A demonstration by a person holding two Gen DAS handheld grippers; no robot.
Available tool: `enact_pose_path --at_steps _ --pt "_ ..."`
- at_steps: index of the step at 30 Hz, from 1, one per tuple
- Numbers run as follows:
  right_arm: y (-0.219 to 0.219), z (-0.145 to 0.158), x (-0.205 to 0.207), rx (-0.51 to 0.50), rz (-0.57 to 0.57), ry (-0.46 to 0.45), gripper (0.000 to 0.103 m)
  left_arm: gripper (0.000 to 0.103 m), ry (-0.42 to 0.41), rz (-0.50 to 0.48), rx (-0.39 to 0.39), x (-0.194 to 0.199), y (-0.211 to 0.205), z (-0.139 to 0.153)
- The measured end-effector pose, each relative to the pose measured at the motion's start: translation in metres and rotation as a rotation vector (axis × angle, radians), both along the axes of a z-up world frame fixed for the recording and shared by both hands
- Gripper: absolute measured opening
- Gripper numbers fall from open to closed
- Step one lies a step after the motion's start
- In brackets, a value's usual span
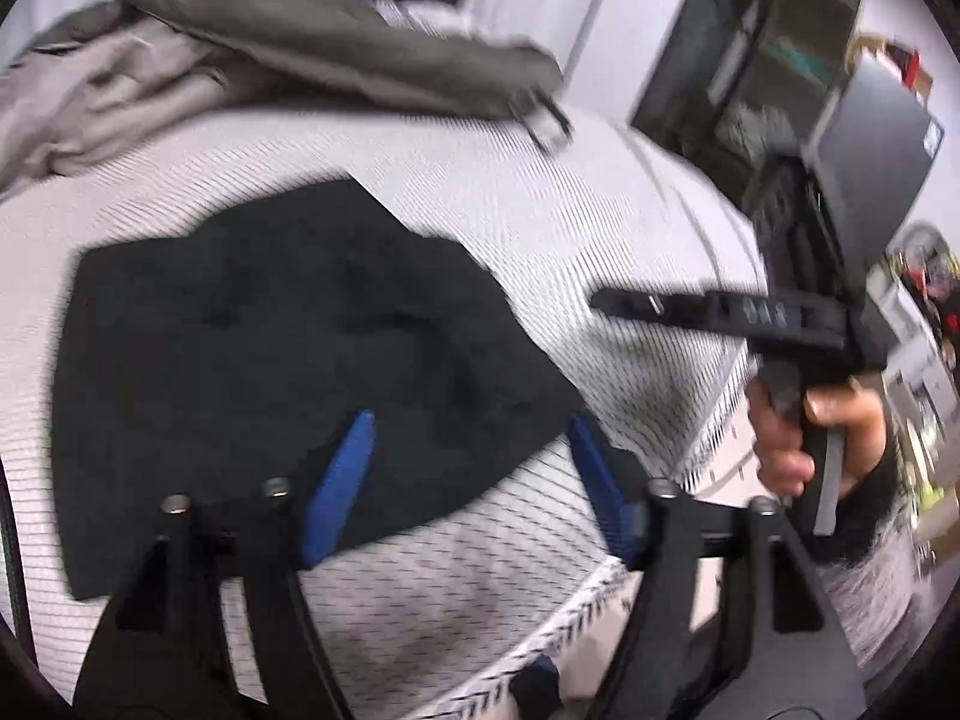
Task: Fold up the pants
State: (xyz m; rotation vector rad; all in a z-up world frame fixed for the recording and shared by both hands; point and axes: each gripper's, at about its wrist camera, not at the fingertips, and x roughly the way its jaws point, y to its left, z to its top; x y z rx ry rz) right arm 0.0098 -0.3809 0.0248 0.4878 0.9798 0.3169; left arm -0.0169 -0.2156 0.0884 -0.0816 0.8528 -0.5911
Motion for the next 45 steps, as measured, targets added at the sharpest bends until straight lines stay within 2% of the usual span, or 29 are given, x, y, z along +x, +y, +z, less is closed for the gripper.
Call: enact_pose_path --at_steps 5,6,9,10,11,13,15,17,19,21,22,24,26,27,30,33,35,37,40,42,43,45 --pt "0.030 -0.010 0.014 0.077 0.076 0.041 0.050 0.070 -0.060 0.221 0.068 0.024 0.073 0.003" --pt "0.036 -0.013 0.019 0.067 0.079 0.051 0.050 0.070 -0.049 0.278 0.073 0.031 0.089 0.000" --pt "0.044 -0.022 0.029 0.035 0.075 0.085 0.050 0.070 -0.003 0.355 0.036 0.040 0.134 -0.009" --pt "0.048 -0.024 0.032 0.005 0.076 0.087 0.039 0.070 0.004 0.370 0.034 0.042 0.144 -0.011" --pt "0.052 -0.022 0.032 -0.026 0.075 0.075 0.019 0.070 0.012 0.384 0.033 0.044 0.151 -0.015" --pt "0.054 -0.013 0.032 -0.046 0.068 0.034 0.006 0.070 0.027 0.402 0.034 0.042 0.166 -0.023" --pt "0.055 0.002 0.030 -0.058 0.057 -0.016 0.002 0.070 0.026 0.405 0.047 0.041 0.173 -0.034" --pt "0.048 0.014 0.029 -0.072 0.036 -0.035 0.002 0.070 0.024 0.403 0.062 0.040 0.171 -0.037" --pt "0.042 0.014 0.029 -0.138 0.005 -0.026 0.003 0.070 0.024 0.397 0.071 0.040 0.170 -0.040" --pt "0.034 0.006 0.026 -0.095 0.005 0.011 0.004 0.070 0.018 0.399 0.091 0.032 0.173 -0.042" --pt "0.028 0.003 0.022 -0.047 0.005 0.030 0.010 0.070 0.015 0.400 0.102 0.031 0.172 -0.042" --pt "0.029 0.003 0.018 -0.040 0.030 0.033 0.021 0.070 0.017 0.400 0.120 0.028 0.172 -0.044" --pt "0.037 0.002 0.017 -0.043 0.073 0.030 0.042 0.070 0.025 0.397 0.126 0.027 0.170 -0.046" --pt "0.040 -0.001 0.017 -0.042 0.087 0.036 0.042 0.070 0.029 0.395 0.131 0.028 0.169 -0.047" --pt "0.046 -0.018 0.020 -0.066 0.107 0.083 0.042 0.070 0.033 0.385 0.143 0.030 0.165 -0.050" --pt "0.044 -0.030 0.027 -0.015 0.111 0.114 0.038 0.070 0.029 0.375 0.152 0.032 0.162 -0.050" --pt "0.041 -0.028 0.027 0.005 0.094 0.093 0.013 0.070 0.027 0.371 0.155 0.032 0.161 -0.050" --pt "0.035 -0.015 0.022 0.005 0.080 0.061 0.008 0.070 0.027 0.371 0.157 0.031 0.160 -0.050" --pt "0.031 0.007 0.012 -0.035 0.051 0.011 0.003 0.070 0.029 0.371 0.157 0.031 0.160 -0.049" --pt "0.022 0.007 0.009 -0.112 0.009 0.016 0.003 0.070 0.033 0.367 0.166 0.032 0.158 -0.051" --pt "0.016 -0.001 0.012 -0.136 -0.016 0.047 0.004 0.070 0.036 0.364 0.170 0.032 0.157 -0.052" --pt "0.007 -0.012 0.016 -0.072 -0.027 0.105 0.005 0.070 0.042 0.359 0.184 0.033 0.154 -0.055"
